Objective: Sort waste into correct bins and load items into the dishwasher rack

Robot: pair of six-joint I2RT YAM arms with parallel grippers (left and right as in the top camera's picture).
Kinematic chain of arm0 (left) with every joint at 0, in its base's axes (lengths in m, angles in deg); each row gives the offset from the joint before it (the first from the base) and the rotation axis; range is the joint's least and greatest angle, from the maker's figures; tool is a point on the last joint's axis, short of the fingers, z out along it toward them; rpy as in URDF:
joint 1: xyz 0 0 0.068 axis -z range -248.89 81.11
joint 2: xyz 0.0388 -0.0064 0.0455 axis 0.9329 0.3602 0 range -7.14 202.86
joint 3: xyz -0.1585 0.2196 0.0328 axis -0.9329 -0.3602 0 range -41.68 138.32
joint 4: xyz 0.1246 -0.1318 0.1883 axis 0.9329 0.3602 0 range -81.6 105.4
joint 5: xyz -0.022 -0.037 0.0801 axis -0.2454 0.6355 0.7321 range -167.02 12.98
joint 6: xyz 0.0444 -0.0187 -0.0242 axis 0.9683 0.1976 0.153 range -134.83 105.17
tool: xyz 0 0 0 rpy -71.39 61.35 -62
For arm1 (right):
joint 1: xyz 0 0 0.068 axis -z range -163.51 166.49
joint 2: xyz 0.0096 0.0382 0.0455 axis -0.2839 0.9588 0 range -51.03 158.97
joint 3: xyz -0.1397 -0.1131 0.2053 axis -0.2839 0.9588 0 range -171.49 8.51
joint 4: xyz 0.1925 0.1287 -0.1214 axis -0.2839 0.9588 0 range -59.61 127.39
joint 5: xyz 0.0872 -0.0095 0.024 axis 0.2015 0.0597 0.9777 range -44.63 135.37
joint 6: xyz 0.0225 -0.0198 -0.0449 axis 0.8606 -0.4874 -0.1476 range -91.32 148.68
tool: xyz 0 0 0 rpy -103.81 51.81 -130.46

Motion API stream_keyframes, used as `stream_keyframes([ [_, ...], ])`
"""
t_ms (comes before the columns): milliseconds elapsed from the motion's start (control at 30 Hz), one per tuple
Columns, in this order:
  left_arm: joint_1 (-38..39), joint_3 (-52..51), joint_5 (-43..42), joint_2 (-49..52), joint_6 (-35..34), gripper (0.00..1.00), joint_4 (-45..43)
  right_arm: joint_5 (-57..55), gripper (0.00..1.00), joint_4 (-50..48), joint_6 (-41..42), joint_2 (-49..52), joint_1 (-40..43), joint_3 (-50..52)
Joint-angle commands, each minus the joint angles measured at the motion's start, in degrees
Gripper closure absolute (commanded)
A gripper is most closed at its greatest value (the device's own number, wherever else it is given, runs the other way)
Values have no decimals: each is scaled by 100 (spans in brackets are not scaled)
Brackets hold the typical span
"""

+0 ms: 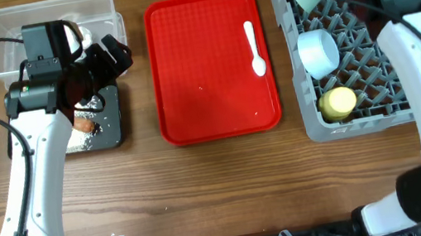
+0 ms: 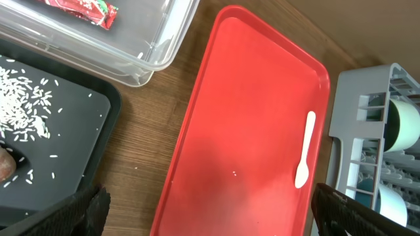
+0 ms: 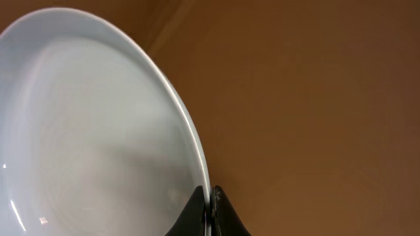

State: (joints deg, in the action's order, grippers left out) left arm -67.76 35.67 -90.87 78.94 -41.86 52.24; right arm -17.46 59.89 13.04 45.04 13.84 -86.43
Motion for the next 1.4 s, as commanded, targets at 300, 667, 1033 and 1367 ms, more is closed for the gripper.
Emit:
stream_keyframes([
  [300,15,57,-24,11,114,0,-7,638,96,-66,-1891,1296,44,92],
  [667,15,57,-24,11,114,0,-7,658,15,-13,-1320,1405,39,90],
  [1033,15,57,-24,11,114,0,-7,949,0,-179,-599,422,-227,76],
  [1367,15,57,-24,11,114,0,-7,5425,0,1366,684,-553,-850,76],
])
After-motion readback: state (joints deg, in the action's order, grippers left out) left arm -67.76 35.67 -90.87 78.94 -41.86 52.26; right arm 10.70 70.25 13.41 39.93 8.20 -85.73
